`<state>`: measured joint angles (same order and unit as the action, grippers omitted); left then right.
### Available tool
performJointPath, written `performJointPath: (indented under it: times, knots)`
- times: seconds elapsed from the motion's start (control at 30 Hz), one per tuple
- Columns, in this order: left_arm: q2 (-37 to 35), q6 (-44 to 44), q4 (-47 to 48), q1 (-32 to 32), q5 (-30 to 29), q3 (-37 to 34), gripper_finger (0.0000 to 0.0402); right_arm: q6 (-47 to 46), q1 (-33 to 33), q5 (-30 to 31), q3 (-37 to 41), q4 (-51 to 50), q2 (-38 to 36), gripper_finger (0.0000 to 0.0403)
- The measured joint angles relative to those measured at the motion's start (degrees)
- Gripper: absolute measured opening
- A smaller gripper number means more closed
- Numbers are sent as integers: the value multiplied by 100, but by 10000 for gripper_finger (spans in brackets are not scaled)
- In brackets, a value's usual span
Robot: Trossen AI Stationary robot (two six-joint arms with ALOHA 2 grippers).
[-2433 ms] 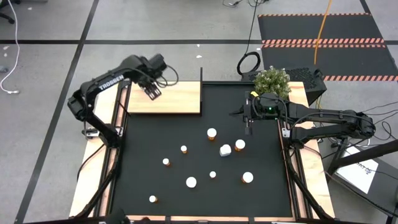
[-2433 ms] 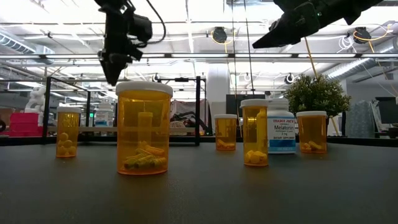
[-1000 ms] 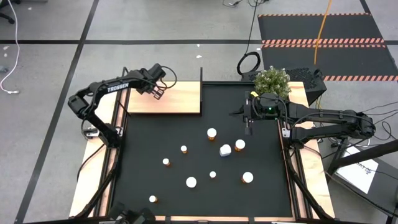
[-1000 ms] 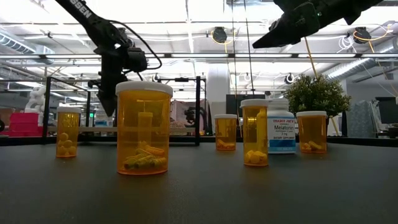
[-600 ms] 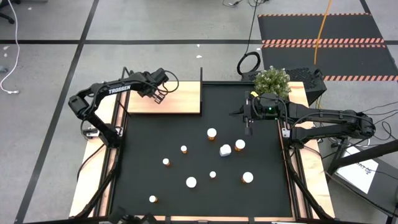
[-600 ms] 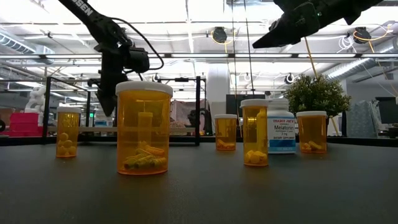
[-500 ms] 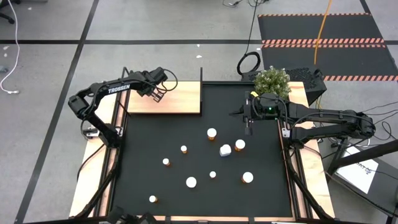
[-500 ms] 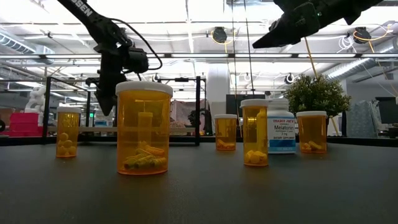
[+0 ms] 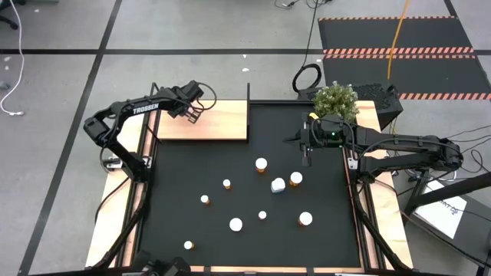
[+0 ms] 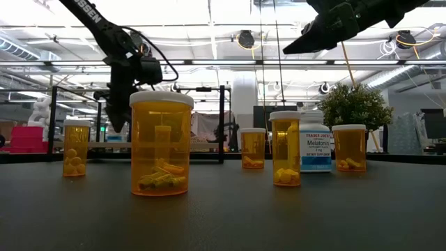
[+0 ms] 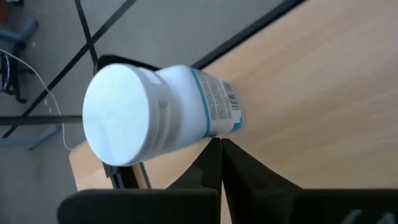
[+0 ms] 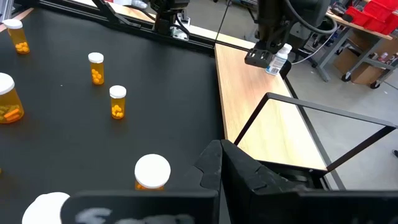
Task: Pick and place medicine bottles onto shelf by color
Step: Put the white pill bottle on the shelf, then put the white pill bottle on the shelf aligned with the other white pill bottle on the shelf
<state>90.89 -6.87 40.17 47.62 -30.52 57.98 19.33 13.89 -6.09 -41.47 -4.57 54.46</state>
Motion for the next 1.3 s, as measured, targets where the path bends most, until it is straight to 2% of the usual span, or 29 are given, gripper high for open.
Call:
performJointPath:
  times: [0.17, 0.3, 0.6, 0.73, 0.87, 1.1, 1.3]
  knots:
    - [0, 37, -91, -8, 8, -2, 15, 0, 0, -2, 0, 0, 0, 0]
    - [-11, 50, 8, -137, 100, 0, 8, -4, 0, 0, 0, 2, 0, 0]
    - [-331, 74, 82, -1024, 465, 236, 15, -268, 0, -2, 0, 1, 8, 9]
    - [-727, 172, 68, -1506, 553, 360, 9, -850, -121, -21, 0, -142, 134, 42]
    - [-1235, 167, -40, -1994, 555, 376, 4, -1447, -585, -17, 2, -254, 378, 90]
    - [-1764, -288, -93, -2793, 555, 376, 27, -2495, -1406, 15, -330, -570, 985, 174]
    - [-1788, -536, 35, -3685, 583, 374, 32, -3094, -1983, 614, -603, -859, 1521, 219]
